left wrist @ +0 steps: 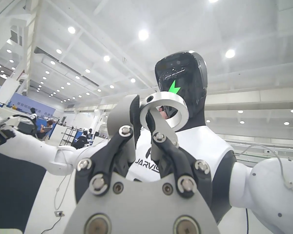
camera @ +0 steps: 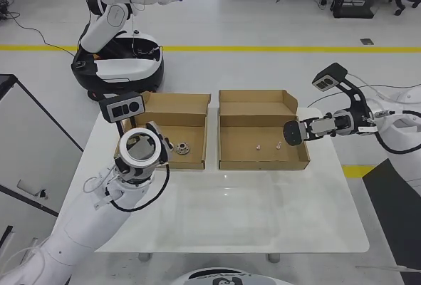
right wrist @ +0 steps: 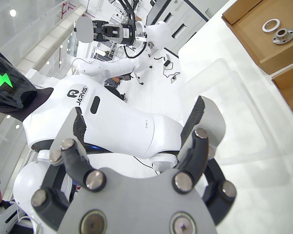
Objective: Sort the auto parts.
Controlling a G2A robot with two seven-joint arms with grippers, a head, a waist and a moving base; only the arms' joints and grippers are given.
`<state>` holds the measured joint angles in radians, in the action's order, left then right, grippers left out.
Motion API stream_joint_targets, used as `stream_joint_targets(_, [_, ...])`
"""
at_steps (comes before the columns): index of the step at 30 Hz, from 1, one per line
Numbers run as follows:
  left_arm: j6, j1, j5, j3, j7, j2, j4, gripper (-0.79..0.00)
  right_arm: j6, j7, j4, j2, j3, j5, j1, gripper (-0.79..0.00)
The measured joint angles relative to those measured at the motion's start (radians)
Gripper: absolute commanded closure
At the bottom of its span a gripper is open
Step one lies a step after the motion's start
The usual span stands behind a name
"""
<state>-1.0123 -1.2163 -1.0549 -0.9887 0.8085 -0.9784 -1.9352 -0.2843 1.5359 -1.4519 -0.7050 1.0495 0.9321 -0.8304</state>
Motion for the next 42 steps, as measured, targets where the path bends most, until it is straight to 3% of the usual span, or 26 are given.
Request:
stream_joint_targets(32, [0.013,-0.004,0.013,-0.006,-0.002,-0.005,-0.001,0.0,0.0,0.0,0.0,0.0,0.0,0.0,0.0,-0.785])
stream_joint_targets(38, [0.087,0.008,0.161,-0.027,-0.124,-0.022,0.015,0.0,0.0,0.0,0.0,0.0,0.0,0.0,0.0,-0.785])
stream_joint_targets(42, [0.178,0.018,0.331,-0.039,-0.281,-0.038,0.042,0.0,0.0,0.0,0.0,0.0,0.0,0.0,0.0,-0.785])
